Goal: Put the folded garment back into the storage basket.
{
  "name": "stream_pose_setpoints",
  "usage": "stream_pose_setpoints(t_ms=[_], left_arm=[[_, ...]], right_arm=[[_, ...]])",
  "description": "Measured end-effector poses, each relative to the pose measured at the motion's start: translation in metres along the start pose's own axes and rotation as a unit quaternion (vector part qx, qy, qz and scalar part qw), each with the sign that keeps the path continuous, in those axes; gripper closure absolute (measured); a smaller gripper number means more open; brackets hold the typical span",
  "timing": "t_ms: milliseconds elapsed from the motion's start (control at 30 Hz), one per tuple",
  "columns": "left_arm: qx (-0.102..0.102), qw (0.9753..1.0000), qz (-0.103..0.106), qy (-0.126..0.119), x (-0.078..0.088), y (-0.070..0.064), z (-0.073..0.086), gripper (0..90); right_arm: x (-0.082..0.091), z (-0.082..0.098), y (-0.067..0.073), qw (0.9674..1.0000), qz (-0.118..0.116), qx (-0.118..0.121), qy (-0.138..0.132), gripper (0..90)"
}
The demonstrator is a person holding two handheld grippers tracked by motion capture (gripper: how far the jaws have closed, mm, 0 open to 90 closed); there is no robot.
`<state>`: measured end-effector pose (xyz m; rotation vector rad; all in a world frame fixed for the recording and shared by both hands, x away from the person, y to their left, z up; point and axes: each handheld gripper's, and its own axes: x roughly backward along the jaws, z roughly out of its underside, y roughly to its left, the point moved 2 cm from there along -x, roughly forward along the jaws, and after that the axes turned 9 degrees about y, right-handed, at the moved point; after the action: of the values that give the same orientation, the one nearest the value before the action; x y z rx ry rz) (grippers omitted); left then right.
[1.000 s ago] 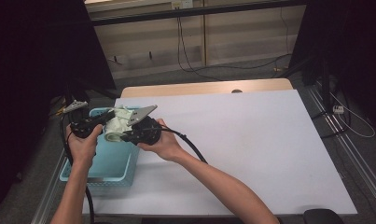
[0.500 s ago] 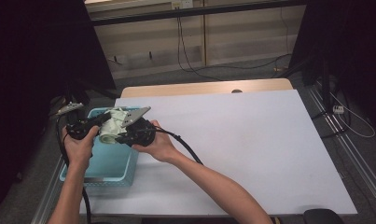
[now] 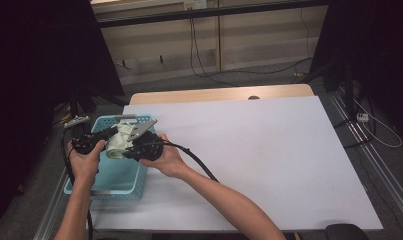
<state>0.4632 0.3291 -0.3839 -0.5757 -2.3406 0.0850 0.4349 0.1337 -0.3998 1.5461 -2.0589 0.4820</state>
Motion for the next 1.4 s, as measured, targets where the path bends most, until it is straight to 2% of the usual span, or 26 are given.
stream_pose_setpoints(t_ms=[333,900,1000,1233,1267,1333,1400], left_arm=[[0.002,1.0000,-0.004,0.008,-0.007,0.004,0.006,83.3],[0.004,0.9990,-0.014,0.042,-0.021,0.008,0.015,83.2],[-0.007,0.9987,-0.016,0.048,-0.022,0.006,0.015,83.2],[-0.011,0.9981,-0.017,0.058,-0.025,0.006,0.015,83.0],[-0.008,0.9981,-0.017,0.058,-0.025,0.006,0.015,82.7],[-0.019,0.9976,-0.023,0.063,-0.027,0.006,0.016,81.2],[-0.015,0.9977,-0.026,0.060,-0.027,0.005,0.015,75.7]], right_arm=[[-0.009,0.004,0.002,0.9999,0.003,0.002,0.012,83.3],[-0.020,0.011,0.000,0.9996,-0.002,-0.008,0.027,83.3],[-0.020,0.012,0.000,0.9995,-0.004,-0.006,0.029,83.1],[-0.021,0.012,0.001,0.9995,-0.005,-0.009,0.030,83.0],[-0.022,0.013,0.001,0.9995,-0.005,-0.010,0.031,82.8],[-0.022,0.013,0.001,0.9995,-0.005,-0.012,0.030,81.2],[-0.023,0.013,0.000,0.9994,0.001,-0.019,0.029,77.0]])
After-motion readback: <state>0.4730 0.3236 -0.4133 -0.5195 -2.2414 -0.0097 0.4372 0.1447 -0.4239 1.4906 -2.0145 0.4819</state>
